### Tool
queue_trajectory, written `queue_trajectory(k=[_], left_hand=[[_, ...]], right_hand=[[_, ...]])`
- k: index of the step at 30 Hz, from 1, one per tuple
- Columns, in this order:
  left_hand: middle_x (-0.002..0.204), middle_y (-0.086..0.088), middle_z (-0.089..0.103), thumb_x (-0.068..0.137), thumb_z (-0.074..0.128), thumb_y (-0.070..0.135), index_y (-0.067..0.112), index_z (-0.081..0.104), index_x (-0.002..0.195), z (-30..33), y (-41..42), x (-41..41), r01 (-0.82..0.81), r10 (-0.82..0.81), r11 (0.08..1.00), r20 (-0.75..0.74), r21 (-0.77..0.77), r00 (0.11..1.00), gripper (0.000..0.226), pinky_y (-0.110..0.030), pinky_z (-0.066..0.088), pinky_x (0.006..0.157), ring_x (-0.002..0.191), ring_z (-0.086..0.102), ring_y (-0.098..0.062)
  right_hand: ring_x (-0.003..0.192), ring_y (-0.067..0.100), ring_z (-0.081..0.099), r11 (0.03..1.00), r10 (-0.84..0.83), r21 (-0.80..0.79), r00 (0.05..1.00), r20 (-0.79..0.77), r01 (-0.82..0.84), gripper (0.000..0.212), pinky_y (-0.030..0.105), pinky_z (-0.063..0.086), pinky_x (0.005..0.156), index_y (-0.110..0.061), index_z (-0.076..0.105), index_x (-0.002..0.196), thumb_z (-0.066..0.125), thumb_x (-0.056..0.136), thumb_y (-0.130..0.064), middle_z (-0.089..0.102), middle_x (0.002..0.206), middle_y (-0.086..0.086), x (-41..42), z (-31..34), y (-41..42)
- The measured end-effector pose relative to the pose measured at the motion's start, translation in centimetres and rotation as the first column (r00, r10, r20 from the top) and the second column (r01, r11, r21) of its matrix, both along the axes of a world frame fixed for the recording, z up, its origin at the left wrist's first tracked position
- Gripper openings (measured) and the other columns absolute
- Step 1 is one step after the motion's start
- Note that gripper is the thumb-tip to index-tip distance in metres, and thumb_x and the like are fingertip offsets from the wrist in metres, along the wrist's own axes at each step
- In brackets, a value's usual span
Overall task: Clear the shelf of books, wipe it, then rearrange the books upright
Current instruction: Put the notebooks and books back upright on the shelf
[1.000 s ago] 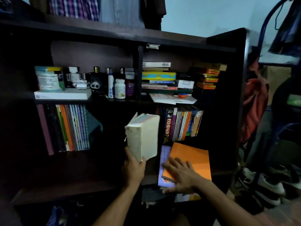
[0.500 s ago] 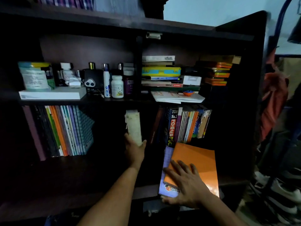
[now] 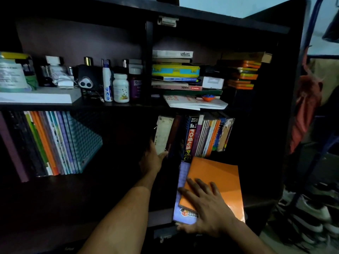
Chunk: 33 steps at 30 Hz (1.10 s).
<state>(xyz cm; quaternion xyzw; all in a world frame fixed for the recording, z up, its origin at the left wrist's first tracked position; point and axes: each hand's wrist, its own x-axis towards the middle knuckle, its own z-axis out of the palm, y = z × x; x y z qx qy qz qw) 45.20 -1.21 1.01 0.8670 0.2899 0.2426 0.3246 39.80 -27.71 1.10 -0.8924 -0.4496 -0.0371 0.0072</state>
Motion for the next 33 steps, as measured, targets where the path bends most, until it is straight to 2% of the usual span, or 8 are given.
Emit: queue_trajectory(k=[6, 9, 16, 21, 24, 28, 31, 33], left_hand=[[0.151, -0.025, 0.040, 0.084, 0.078, 0.040, 0.016, 0.010, 0.161, -0.7, -0.2, -1.1, 0.026, -0.011, 0.995, 0.145, -0.099, 0.989, 0.105, -0.049, 0.041, 0.105, 0.135, 0.043, -0.044], [0.145, -0.022, 0.039, 0.081, 0.079, 0.024, 0.019, 0.027, 0.155, -1.4, -1.3, -3.1, 0.006, -0.021, 0.998, 0.265, 0.055, 0.964, 0.090, -0.049, 0.042, 0.103, 0.131, 0.042, -0.042], [0.131, 0.002, 0.063, 0.099, 0.056, 0.044, 0.027, 0.064, 0.125, -2.4, -3.5, -7.8, 0.414, -0.397, 0.883, -0.116, 0.222, 0.910, 0.033, -0.033, 0.041, 0.100, 0.122, 0.053, -0.027], [0.148, 0.003, 0.052, 0.101, 0.043, 0.058, 0.024, 0.060, 0.138, -1.2, -4.9, -10.8, 0.446, -0.427, 0.894, -0.231, 0.033, 0.874, 0.053, -0.034, 0.033, 0.113, 0.137, 0.043, -0.024], [0.133, -0.003, 0.065, 0.093, 0.052, 0.064, 0.017, 0.070, 0.126, 0.0, -5.6, -13.3, 0.434, -0.468, 0.873, -0.129, -0.224, 0.875, 0.060, -0.034, 0.041, 0.109, 0.123, 0.058, -0.021], [0.087, -0.002, 0.074, 0.093, 0.066, 0.044, 0.015, 0.074, 0.093, 2.7, -3.4, -18.9, 0.407, -0.398, 0.612, 0.181, -0.678, 0.899, 0.030, -0.027, 0.052, 0.071, 0.075, 0.068, -0.017], [0.081, -0.003, 0.066, 0.087, 0.072, 0.032, 0.022, 0.059, 0.085, 4.3, -0.2, -24.3, 0.410, -0.287, 0.476, 0.303, -0.778, 0.909, 0.017, -0.027, 0.049, 0.060, 0.067, 0.063, -0.016], [0.087, -0.007, 0.068, 0.077, 0.079, 0.028, 0.022, 0.058, 0.096, 5.2, 2.3, -28.4, 0.420, -0.184, 0.473, 0.379, -0.775, 0.907, 0.029, -0.033, 0.050, 0.070, 0.075, 0.064, -0.020]], right_hand=[[0.155, 0.021, 0.003, 1.000, -0.006, 0.000, 1.000, 0.019, 0.006, 0.108, 0.060, 0.002, 0.120, -0.045, 0.013, 0.156, 0.032, 0.066, -0.101, 0.005, 0.169, -0.005, -0.4, 0.2, 0.0], [0.155, 0.023, 0.004, 1.000, -0.003, 0.003, 1.000, 0.018, 0.003, 0.111, 0.061, 0.002, 0.120, -0.044, 0.014, 0.156, 0.026, 0.064, -0.104, 0.007, 0.169, -0.004, -0.5, 0.0, 0.0], [0.155, 0.023, 0.003, 1.000, 0.017, -0.018, 1.000, -0.015, -0.017, 0.106, 0.059, 0.005, 0.121, -0.043, 0.011, 0.158, 0.037, 0.071, -0.097, 0.005, 0.169, -0.006, -1.1, 0.5, -0.3], [0.155, 0.017, 0.004, 0.998, 0.048, 0.036, 0.981, -0.186, -0.042, 0.083, 0.058, 0.007, 0.122, -0.047, 0.022, 0.155, 0.047, 0.084, -0.082, 0.008, 0.168, -0.013, -2.7, 1.1, 0.2], [0.155, 0.018, 0.007, 0.985, 0.129, 0.150, 0.930, -0.344, -0.082, 0.077, 0.056, 0.009, 0.122, -0.041, 0.030, 0.154, 0.044, 0.087, -0.078, 0.013, 0.168, -0.011, -4.5, 1.8, 1.8], [0.145, 0.021, 0.037, 0.904, 0.323, 0.375, 0.902, -0.285, -0.206, 0.087, 0.042, 0.034, 0.113, -0.030, 0.040, 0.149, 0.026, 0.085, -0.087, 0.038, 0.158, -0.002, -8.5, 3.2, 6.1], [0.121, 0.019, 0.055, 0.821, 0.459, 0.466, 0.867, -0.193, -0.330, 0.074, 0.019, 0.037, 0.091, -0.020, 0.038, 0.147, 0.058, 0.091, -0.065, 0.053, 0.141, 0.003, -12.1, 4.2, 9.7], [0.111, 0.018, 0.055, 0.768, 0.517, 0.520, 0.840, -0.162, -0.372, 0.073, 0.021, 0.040, 0.083, -0.019, 0.039, 0.138, 0.071, 0.085, -0.058, 0.045, 0.129, -0.007, -14.8, 5.1, 12.4]])
